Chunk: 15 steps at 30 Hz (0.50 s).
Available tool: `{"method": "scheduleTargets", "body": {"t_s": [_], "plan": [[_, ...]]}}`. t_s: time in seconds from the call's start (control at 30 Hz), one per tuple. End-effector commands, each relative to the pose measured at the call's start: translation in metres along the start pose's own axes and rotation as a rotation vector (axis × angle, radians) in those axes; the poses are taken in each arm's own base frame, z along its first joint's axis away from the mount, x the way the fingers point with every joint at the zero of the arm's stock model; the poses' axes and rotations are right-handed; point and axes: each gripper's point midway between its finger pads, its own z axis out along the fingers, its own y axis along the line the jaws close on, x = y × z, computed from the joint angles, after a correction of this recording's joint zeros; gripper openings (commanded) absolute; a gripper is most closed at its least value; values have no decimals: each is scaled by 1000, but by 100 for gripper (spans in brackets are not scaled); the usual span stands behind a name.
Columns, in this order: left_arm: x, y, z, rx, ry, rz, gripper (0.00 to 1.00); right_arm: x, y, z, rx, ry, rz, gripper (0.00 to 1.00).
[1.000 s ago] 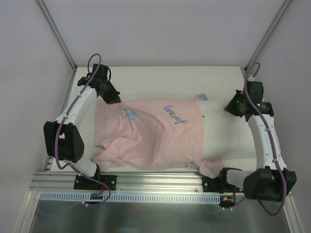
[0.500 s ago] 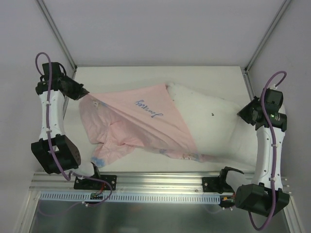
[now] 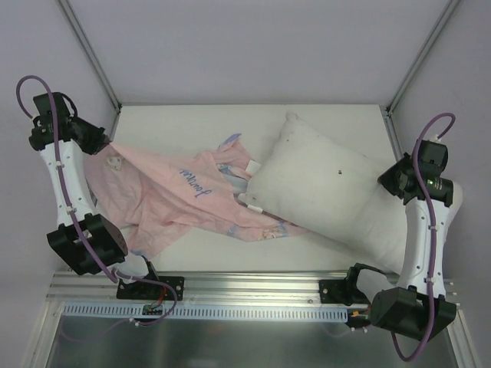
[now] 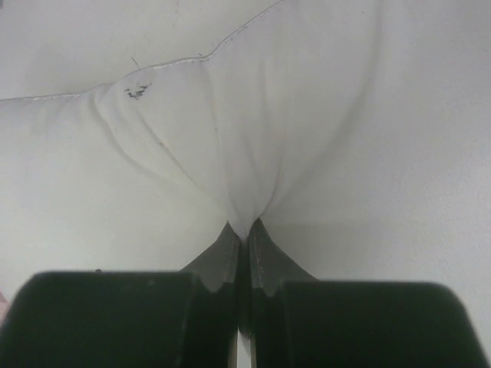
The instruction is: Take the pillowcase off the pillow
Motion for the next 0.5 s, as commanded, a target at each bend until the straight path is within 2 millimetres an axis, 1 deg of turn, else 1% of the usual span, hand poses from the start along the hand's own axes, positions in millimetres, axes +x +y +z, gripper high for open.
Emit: {"method": "scheduleTargets", "body": {"t_s": [0.0,0.03,0.07,0.1,0.13,0.2,0.23,0.27,0.3,0.33,0.37,0.4,0.43,0.47], "plan": [[-25,-8,-8,-14,-82,61,0,-33,8,-8,-23,-135,41,1],[-29,-9,-8,-17,-86,67,0,-34,7,-8,-19,-140,44,1],[-31,-6,-3,-41,-80,73,0,-36,5,-9,-14,-148,51,1],[-37,-12,-7,-26,-95,82,0,-37,5,-10,-18,-150,50,1],[-36,-16,-5,-13,-84,90,0,-37,6,-10,-24,-147,44,1],[-17,-33,0,62,-3,162,0,-33,23,-9,-117,-116,-5,2],[-7,-38,3,86,31,214,0,-27,36,-11,-194,-82,-22,15],[11,-41,7,107,83,249,0,-23,44,-12,-230,-67,-42,34],[24,-44,8,115,107,288,10,-23,50,-14,-257,-73,-63,54],[54,-57,8,140,154,364,24,-22,56,-19,-282,-86,-104,80],[74,-57,9,139,180,451,64,-16,66,-24,-311,-85,-153,89],[87,-56,11,109,177,514,80,-14,74,-30,-340,-95,-195,97],[122,-68,6,144,217,618,96,-11,84,-38,-381,-108,-263,99],[142,-61,10,126,257,656,99,3,102,-46,-448,-89,-343,99]]}}
